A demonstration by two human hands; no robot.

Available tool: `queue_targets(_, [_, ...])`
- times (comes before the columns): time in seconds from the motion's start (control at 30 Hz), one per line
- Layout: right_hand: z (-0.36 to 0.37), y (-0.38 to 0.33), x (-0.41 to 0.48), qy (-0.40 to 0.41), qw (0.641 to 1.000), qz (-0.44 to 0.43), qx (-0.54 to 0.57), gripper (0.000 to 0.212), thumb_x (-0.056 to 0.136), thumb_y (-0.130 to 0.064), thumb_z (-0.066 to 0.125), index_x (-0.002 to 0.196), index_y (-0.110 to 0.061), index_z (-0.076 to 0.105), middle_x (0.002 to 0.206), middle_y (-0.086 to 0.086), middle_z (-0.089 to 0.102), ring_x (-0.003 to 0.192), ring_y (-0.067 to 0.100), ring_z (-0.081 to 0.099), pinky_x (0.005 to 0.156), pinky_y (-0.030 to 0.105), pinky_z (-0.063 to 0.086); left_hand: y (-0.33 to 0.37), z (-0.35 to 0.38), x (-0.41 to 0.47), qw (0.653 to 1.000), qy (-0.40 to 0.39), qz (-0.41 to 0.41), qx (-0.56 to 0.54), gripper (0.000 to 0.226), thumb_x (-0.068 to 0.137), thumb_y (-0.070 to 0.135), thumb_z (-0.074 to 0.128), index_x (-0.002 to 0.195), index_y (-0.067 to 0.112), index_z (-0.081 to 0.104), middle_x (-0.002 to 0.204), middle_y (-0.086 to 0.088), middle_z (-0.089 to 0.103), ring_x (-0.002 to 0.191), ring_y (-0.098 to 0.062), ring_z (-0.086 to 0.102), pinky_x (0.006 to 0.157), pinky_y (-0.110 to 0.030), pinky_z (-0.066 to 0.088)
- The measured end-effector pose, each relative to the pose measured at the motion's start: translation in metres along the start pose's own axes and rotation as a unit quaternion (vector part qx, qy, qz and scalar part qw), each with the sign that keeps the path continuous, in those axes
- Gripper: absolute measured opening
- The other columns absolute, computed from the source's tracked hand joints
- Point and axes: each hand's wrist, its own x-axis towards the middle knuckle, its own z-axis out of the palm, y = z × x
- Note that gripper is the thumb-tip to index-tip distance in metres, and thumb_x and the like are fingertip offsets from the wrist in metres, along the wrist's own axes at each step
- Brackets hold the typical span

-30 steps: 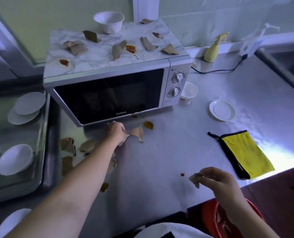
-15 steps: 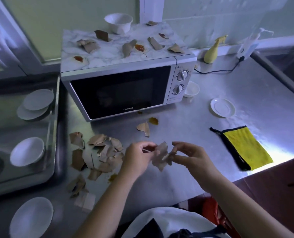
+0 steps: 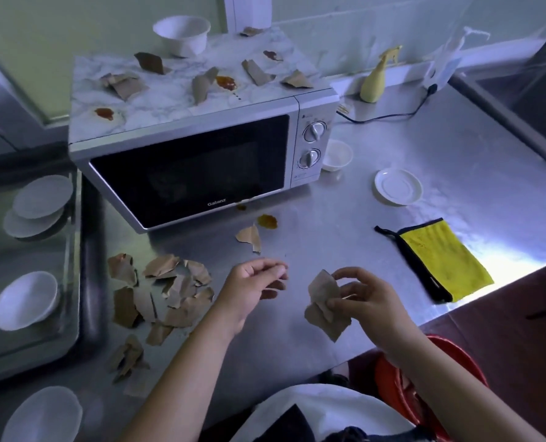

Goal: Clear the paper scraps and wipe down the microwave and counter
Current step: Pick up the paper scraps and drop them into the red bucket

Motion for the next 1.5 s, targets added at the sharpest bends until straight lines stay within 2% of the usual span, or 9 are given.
queue_targets(0.17, [-0.033,0.015,-0.004,0.076,0.996,0.014,0.035,0.025,0.076,0.012,0.074,0.078,-0.013,0.075,0.073,0.007,0.071,0.063,0.017,0.064,0.063,0.035,0.049,-0.002,-0.019,0.085,0.965,0.167,-0.005,0.202,0.019,0.096,0.005,0.056,0.107,0.008,0.07,0.107,-0.015,0.07,0.101,-0.031,0.064,0.091,-0.038,0.052])
queue_targets(0.37, [-0.07,0.023,0.0,0.115,0.991,0.021,0.061,0.021,0.08,0.013,0.069,0.082,-0.007,0.075,0.079,0.016,0.071,0.066,0.019,0.066,0.065,0.037,0.052,-0.001,-0.026,0.154,0.882,0.187,-0.05,0.429,0.057,0.086,0.028,0.071,0.138,0.013,0.052,0.137,-0.013,0.054,0.125,-0.033,0.052,0.103,-0.042,0.045])
queue_targets(0.5, [-0.089,0.031,0.012,0.12,0.99,0.025,0.076,0.023,0.081,0.011,0.07,0.082,-0.011,0.076,0.083,0.016,0.071,0.071,0.023,0.068,0.071,0.044,0.054,-0.011,-0.028,0.174,0.827,0.218,-0.075,0.513,0.035,0.078,0.027,0.075,0.109,0.016,0.063,0.123,-0.015,0.051,0.115,-0.037,0.052,0.096,-0.042,0.048])
queue_targets(0.63, [-0.1,0.037,0.031,0.082,0.992,0.04,0.086,0.024,0.081,0.007,0.073,0.076,-0.017,0.077,0.077,0.007,0.072,0.072,0.024,0.067,0.072,0.046,0.053,-0.014,-0.022,0.169,0.841,0.267,-0.068,0.466,0.018,0.083,0.018,0.066,0.07,0.018,0.053,0.101,-0.014,0.065,0.093,-0.034,0.062,0.08,-0.039,0.054])
queue_targets(0.83, [-0.102,0.026,0.064,-0.027,0.993,0.041,0.106,0.009,0.078,0.0,0.078,0.075,-0.006,0.071,0.081,0.016,0.073,0.074,0.026,0.07,0.071,0.039,0.054,0.001,0.007,0.109,0.92,0.281,-0.058,0.266,0.021,0.08,0.002,0.068,0.07,0.021,0.065,0.073,-0.002,0.067,0.071,-0.021,0.061,0.066,-0.026,0.044])
queue_targets(0.97, [-0.086,0.011,0.078,-0.156,0.982,0.039,0.096,0.013,0.078,0.001,0.078,0.081,0.006,0.066,0.085,0.026,0.074,0.086,0.042,0.072,0.084,0.054,0.053,0.008,0.045,0.047,0.949,0.279,-0.057,0.133,0.019,0.08,-0.005,0.072,0.076,0.013,0.07,0.07,0.001,0.069,0.058,-0.006,0.059,0.054,-0.01,0.043])
queue_targets(1.13, [-0.052,-0.006,0.08,-0.28,0.96,-0.005,-0.016,0.016,0.075,-0.003,0.083,0.07,-0.009,0.069,0.109,-0.002,0.069,0.094,0.004,0.065,0.077,0.019,0.044,-0.001,0.083,-0.021,0.956,0.284,-0.064,0.042,0.019,0.078,0.001,0.078,0.074,0.02,0.076,0.075,0.001,0.075,0.067,-0.008,0.066,0.062,-0.018,0.051])
queue_targets(1.27, [-0.027,-0.012,0.07,-0.365,0.926,-0.044,-0.086,0.013,0.076,0.003,0.08,0.075,0.005,0.068,0.114,-0.001,0.066,0.104,0.001,0.061,0.085,0.007,0.04,-0.009,0.093,-0.064,0.946,0.322,-0.031,-0.019,0.027,0.074,-0.006,0.078,0.071,0.021,0.079,0.077,-0.003,0.076,0.07,-0.011,0.07,0.064,-0.017,0.051])
queue_targets(1.5, [0.023,-0.019,0.043,-0.455,0.889,0.004,-0.046,0.005,0.081,0.019,0.065,0.08,0.016,0.062,0.081,0.043,0.061,0.06,0.045,0.059,0.062,0.055,0.053,-0.022,0.07,-0.125,0.94,0.322,-0.062,-0.092,0.02,0.081,0.0,0.071,0.087,0.016,0.081,0.088,-0.008,0.077,0.077,-0.011,0.072,0.067,-0.016,0.052])
